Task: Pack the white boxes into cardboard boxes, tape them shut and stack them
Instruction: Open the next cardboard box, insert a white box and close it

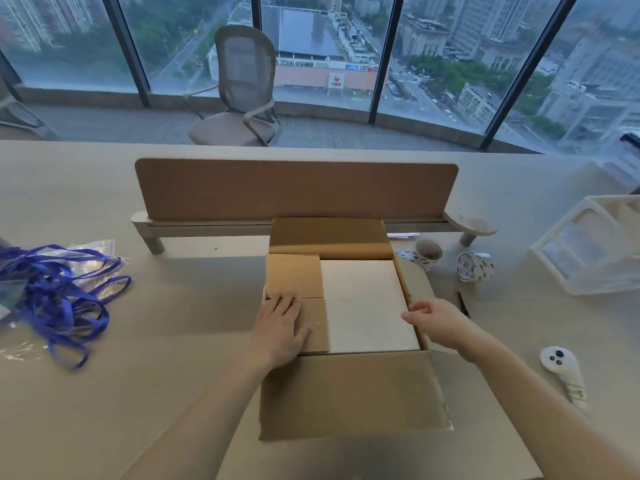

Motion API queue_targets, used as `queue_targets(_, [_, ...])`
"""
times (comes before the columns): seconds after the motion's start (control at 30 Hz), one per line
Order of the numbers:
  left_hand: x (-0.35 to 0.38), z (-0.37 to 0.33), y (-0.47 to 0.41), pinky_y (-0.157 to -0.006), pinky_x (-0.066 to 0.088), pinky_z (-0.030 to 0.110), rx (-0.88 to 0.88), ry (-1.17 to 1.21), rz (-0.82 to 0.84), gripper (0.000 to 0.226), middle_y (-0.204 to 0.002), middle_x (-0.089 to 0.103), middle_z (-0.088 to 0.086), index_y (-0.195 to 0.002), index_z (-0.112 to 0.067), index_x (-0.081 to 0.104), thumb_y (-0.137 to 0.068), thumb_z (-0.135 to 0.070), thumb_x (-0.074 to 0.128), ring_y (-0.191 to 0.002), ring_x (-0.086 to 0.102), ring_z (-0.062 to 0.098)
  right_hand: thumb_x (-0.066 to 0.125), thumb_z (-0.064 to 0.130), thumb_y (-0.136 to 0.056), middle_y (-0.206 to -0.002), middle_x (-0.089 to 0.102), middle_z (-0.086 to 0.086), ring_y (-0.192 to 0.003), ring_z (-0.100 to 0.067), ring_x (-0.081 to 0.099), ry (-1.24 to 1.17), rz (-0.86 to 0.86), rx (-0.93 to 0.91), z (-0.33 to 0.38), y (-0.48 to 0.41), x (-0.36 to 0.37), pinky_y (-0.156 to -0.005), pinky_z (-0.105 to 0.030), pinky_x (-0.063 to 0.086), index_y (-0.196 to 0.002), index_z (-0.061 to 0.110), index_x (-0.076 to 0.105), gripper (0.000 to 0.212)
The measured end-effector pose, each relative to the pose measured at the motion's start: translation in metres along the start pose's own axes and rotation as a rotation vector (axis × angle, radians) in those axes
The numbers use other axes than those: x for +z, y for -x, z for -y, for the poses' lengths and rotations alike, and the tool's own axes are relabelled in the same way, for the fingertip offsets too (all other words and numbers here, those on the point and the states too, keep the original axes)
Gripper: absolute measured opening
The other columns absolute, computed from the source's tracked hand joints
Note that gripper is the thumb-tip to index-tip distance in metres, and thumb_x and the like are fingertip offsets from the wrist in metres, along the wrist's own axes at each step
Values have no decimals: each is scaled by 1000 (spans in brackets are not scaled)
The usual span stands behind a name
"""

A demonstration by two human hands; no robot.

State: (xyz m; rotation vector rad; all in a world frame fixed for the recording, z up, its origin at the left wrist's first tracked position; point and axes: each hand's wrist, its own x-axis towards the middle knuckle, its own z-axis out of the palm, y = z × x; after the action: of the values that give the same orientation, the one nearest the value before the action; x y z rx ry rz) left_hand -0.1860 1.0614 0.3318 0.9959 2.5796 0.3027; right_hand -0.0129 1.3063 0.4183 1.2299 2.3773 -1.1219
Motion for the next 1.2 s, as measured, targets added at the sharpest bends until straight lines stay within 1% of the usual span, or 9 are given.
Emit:
queue_targets(0.23, [9,2,5,-122,-8,34,-23,-42,2,72,-167,-7,-7,-161,-23,4,-102,-58,27,-153,-13,16,54,46,-96,-153,36,-18,-136,-36,39,-295,-110,272,-52,-54,-18,-107,-45,35,-154,2,18,81])
queue_targets(0.4, [8,-3,2,-120,-9,31,-55,-23,9,70,-167,-4,-7,-161,-22,9,-103,-55,32,-153,-12,16,47,61,-94,-149,41,-19,-133,-39,43,-310,-63,330,-67,-82,-32,-108,-47,38,-152,1,25,86])
queue_targets(0.53, [10,-2,4,-119,-12,28,-55,12,-20,71,-166,-3,-10,-160,-23,12,-101,-57,32,-153,-10,13,41,60,-96,-118,59,-18,-107,-35,58,82,-325,157,-50,-85,-71,-88,-45,49,-124,6,47,61])
queue_targets(0.67, [12,-1,5,-117,-13,24,-55,40,-47,80,-166,0,-12,-160,-24,15,-91,-64,25,-153,-9,11,41,43,-101,-69,50,-6,-58,-21,50,-397,-243,42,-34,-87,-83,-56,-32,41,-80,15,53,36])
queue_targets(0.73, [13,-1,6,-117,-12,24,-54,52,-61,81,-165,1,-13,-159,-25,17,-89,-64,25,-153,-7,10,44,40,-102,-87,62,-13,-75,-27,61,-532,-171,116,-38,-94,-76,-69,-37,47,-100,15,65,33])
queue_targets(0.83, [13,-3,6,-117,-12,23,-60,47,-74,75,-165,1,-14,-159,-26,17,-95,-62,30,-153,-7,9,54,50,-92,-129,55,-18,-111,-33,54,-583,-151,261,-64,-121,-63,-90,-39,40,-133,11,53,57])
queue_targets(0.93, [13,-3,7,-117,-12,24,-70,57,-77,75,-165,2,-15,-159,-26,17,-95,-62,30,-153,-7,9,73,69,-66,-90,60,-11,-75,-27,57,-759,-39,328,-75,-133,-57,-73,-35,43,-99,16,53,65])
queue_targets(1.03, [13,-4,7,-119,-10,25,-76,59,-78,74,-165,2,-15,-159,-26,18,-96,-62,32,-153,-7,9,47,44,-99,-47,53,-2,-39,-14,50,-890,-14,264,-47,-105,-52,-56,-30,36,-70,13,46,43])
queue_targets(1.2, [13,-5,6,-120,-9,27,-88,55,-75,69,-166,1,-14,-159,-26,15,-102,-56,37,-153,-8,9,72,57,-69,-105,57,-13,-79,-22,59,-963,-144,131,-35,-99,-32,-69,-37,51,-111,20,46,62])
